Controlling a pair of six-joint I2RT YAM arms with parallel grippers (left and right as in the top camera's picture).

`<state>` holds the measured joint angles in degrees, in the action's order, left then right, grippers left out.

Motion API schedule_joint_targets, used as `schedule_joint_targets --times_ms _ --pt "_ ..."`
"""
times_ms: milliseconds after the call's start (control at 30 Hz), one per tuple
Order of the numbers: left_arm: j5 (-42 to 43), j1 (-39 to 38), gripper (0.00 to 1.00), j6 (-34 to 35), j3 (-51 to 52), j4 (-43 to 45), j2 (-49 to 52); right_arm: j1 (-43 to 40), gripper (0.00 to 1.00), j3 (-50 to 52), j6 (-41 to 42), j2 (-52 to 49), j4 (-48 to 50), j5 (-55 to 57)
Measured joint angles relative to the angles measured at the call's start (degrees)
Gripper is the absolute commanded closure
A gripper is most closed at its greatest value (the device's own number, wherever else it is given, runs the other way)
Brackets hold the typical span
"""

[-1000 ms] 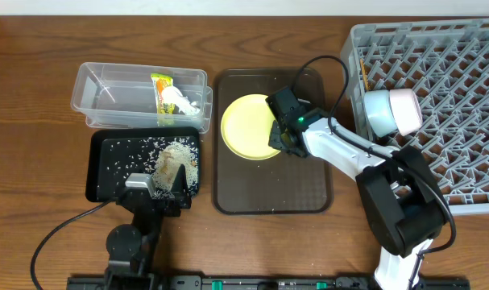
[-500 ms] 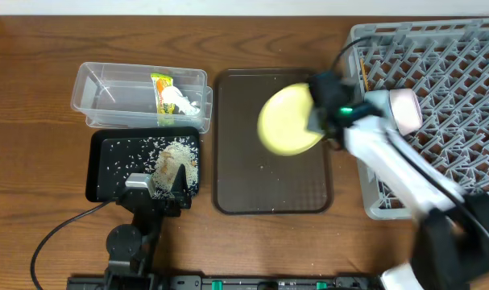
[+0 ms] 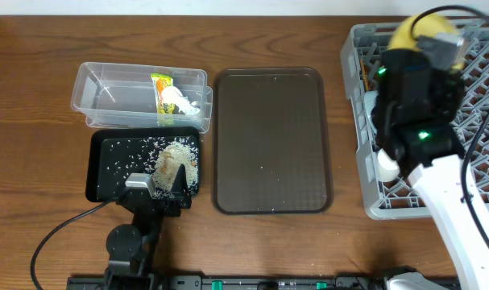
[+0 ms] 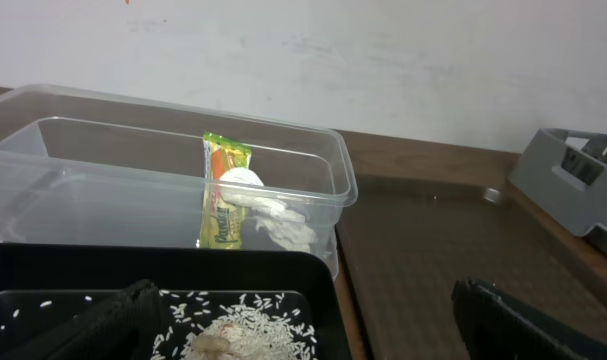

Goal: Sort waste into correct bins and load items into the dishwasher rack
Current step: 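Carry the yellow plate to the rack and stand it upright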

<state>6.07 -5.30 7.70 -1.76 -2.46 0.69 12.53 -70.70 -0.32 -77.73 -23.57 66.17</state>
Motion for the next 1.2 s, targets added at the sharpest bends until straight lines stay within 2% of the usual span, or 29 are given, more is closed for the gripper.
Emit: schedule_joint_targets --times_ms 200,467,633,933,1000,1033,1200 --pt "0.02 0.0 0.05 -0.02 0.0 0.0 0.0 -8.96 0.99 0.0 -10.16 -5.64 4.07 4.09" --pt "0.02 0.0 0.05 -0.02 0.0 -0.02 0.0 -16.28 0.99 0.0 -15.23 -13.22 5.95 4.81" --pt "0.0 0.0 0.05 -0.02 0.0 0.0 0.0 -15.93 0.99 0.0 -15.89 -16.22 6.25 2.93" --pt "0.02 0.0 0.05 -0.02 0.0 -0.02 0.0 -10.05 0.99 0.04 -21.18 -18.53 10.43 1.46" --pt "0.02 0.0 0.05 -0.02 0.0 -0.02 0.0 -9.46 0.94 0.04 -22.71 -18.53 10.84 0.83" --pt "0.02 0.0 0.05 -0.02 0.0 0.0 0.0 -9.33 0.89 0.04 -23.37 -18.53 10.82 0.39" --pt "0.0 0.0 0.05 -0.02 0.0 0.0 0.0 -7.8 0.55 0.04 -25.33 -18.53 10.49 -1.36"
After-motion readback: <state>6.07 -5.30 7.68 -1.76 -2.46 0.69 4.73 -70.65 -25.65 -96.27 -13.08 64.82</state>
